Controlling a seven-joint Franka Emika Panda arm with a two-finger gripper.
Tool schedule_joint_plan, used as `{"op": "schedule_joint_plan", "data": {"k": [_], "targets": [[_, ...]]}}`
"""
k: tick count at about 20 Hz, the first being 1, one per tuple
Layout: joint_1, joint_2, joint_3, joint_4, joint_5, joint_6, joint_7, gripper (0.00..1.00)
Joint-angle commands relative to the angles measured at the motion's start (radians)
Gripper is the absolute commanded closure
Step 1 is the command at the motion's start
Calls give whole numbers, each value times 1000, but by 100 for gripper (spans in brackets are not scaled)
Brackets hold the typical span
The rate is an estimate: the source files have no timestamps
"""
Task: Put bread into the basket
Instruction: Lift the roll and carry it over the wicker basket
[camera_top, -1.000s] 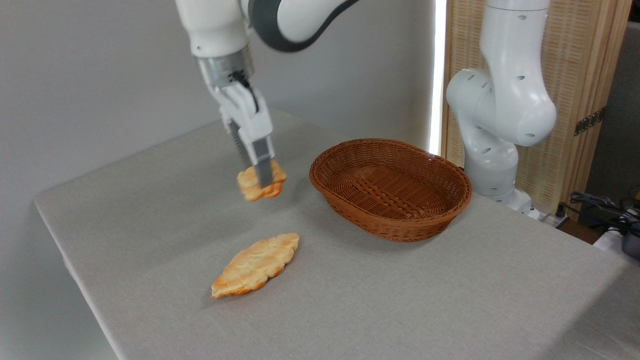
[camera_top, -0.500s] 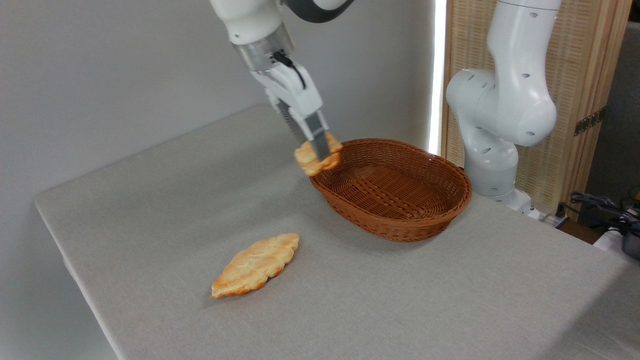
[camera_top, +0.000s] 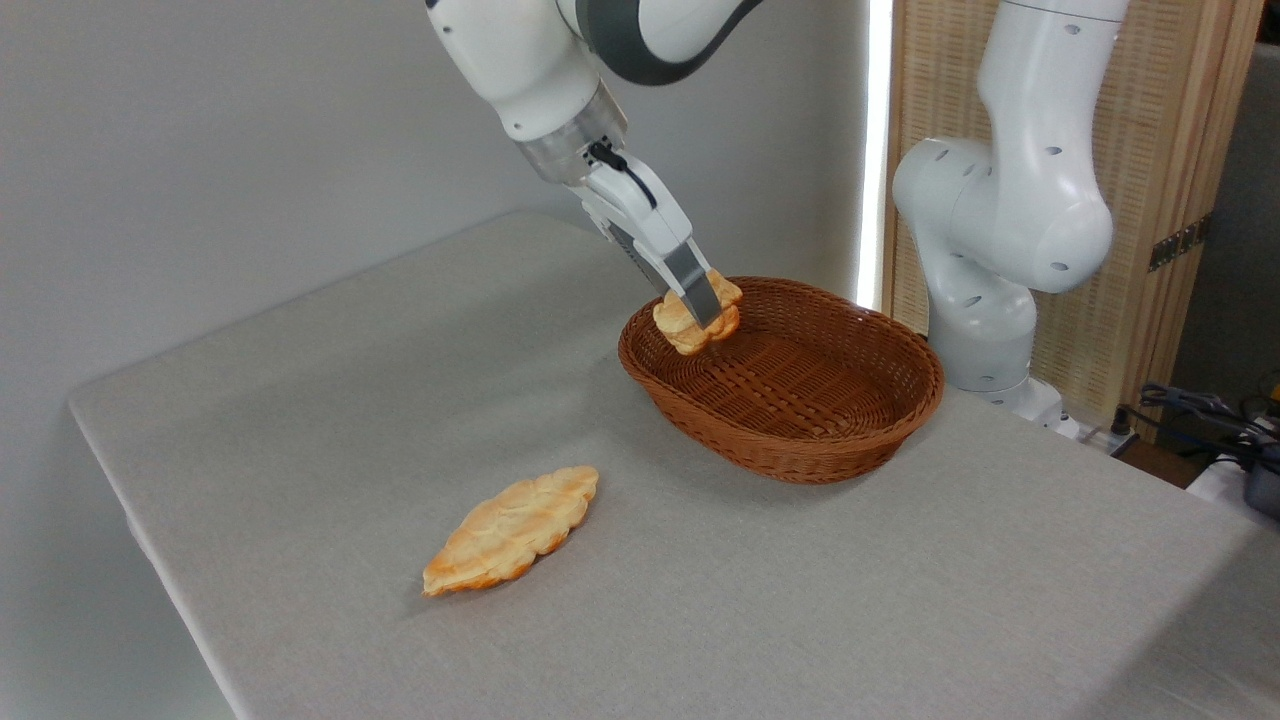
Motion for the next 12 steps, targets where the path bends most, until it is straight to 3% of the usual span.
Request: {"op": "schedule_joint_plan", "data": {"k": [1, 12], "targets": [[-22, 9, 1, -6, -30, 2, -10, 0], [-31, 9, 1, -5, -33, 17, 13, 0]]}}
